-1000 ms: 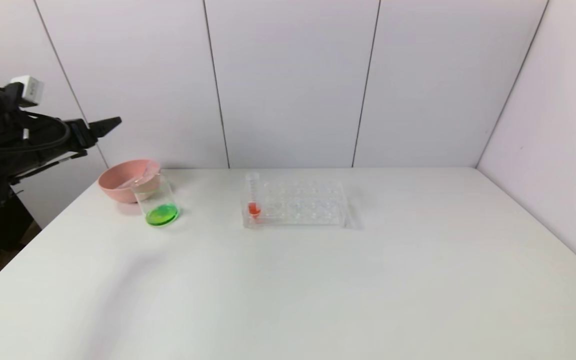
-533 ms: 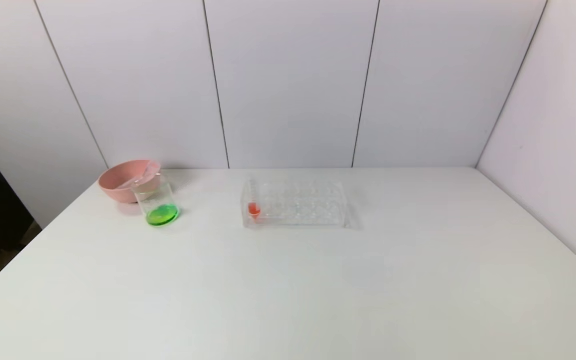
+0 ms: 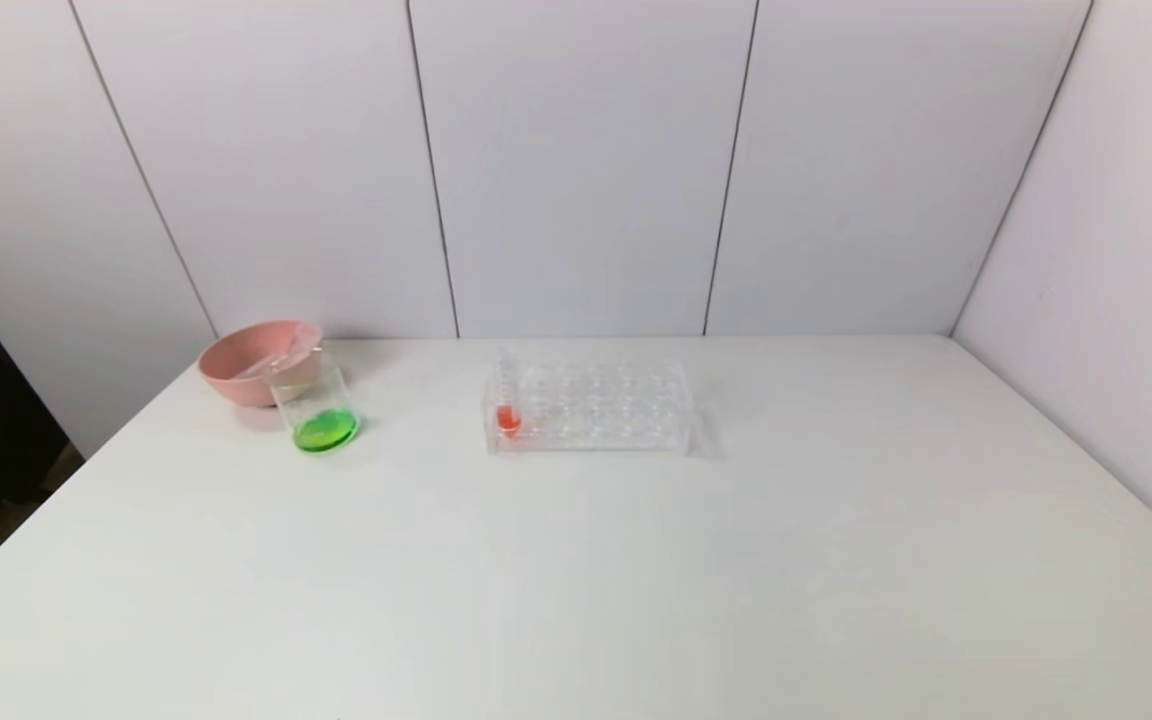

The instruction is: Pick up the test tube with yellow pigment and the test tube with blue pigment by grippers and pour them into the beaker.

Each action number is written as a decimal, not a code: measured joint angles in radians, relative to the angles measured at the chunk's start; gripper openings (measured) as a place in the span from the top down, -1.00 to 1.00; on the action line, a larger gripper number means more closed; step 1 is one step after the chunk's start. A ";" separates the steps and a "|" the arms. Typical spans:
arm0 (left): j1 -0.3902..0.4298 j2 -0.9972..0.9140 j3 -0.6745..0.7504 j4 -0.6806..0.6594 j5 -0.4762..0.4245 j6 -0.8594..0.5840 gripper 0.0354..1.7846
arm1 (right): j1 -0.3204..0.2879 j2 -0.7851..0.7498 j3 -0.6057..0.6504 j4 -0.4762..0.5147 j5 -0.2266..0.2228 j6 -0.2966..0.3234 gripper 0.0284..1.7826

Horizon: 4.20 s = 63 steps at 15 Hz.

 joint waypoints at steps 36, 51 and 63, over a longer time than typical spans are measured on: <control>-0.750 -0.770 0.569 0.899 1.226 0.724 -0.98 | -0.001 0.000 0.000 0.000 0.000 0.000 -0.92; -0.750 -0.898 0.809 0.885 1.457 0.699 -0.98 | 0.000 0.000 0.000 0.000 0.000 0.000 -0.92; -0.750 -0.898 0.809 0.885 1.457 0.699 -0.98 | 0.000 0.000 0.000 -0.002 0.000 0.001 -0.92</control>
